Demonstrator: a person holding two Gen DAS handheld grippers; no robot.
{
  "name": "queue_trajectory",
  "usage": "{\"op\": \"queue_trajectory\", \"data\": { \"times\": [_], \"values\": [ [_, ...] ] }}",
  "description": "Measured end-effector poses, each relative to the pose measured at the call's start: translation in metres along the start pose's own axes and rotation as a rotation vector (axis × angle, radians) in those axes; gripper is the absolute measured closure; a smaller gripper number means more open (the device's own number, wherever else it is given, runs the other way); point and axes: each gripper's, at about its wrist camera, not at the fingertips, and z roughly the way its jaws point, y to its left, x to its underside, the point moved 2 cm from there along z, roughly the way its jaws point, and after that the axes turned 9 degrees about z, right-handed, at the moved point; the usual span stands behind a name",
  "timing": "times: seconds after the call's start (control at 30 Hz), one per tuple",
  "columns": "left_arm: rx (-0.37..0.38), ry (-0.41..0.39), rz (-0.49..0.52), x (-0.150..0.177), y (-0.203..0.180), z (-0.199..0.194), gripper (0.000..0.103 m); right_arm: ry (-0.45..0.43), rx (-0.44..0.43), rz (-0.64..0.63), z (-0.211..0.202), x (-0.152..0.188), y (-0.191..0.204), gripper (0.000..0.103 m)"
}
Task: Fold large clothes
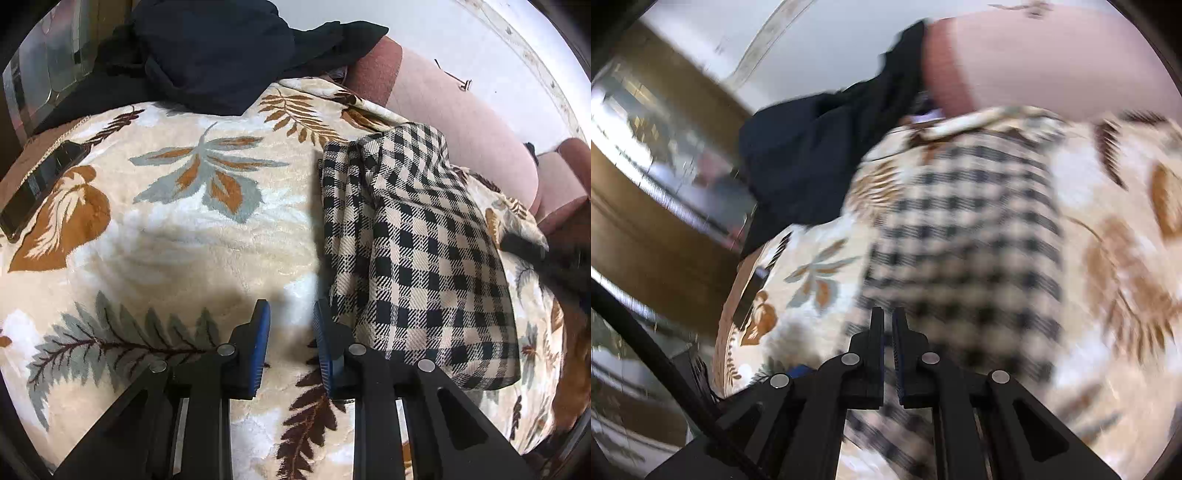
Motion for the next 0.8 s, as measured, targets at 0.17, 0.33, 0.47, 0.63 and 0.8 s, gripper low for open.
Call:
{"op": "queue_trajectory", "data": {
  "times": [0.17,0.33,0.47,0.63,0.8],
  "values": [
    [-0.011,-0.011,0.000,0.002,0.001,0.000,0.072,0.133,0.077,0.034,0.034,0.060,-0.041,0.095],
    [-0.009,-0.017,0.000,0.002,0.002,0.002,0.070,0.100,0.108,-0.059,0.026,0.059,-0.016,0.096],
    [-0.008,-0.013,-0.003,0.001,0.002,0.004,0.069,-0.034,0.085,-0.116,0.002,0.029,0.017,0.096],
    [-0.035,-0.032,-0.013,-0.003,0.008,-0.001,0.069,0.002,0.079,-0.090,0.049,-0.004,0.032,0.096],
    [-0.086,-0.104,-0.068,-0.012,0.030,-0.022,0.062,0.235,-0.065,-0.015,0.113,0.021,0.034,0.095]
  ]
}}
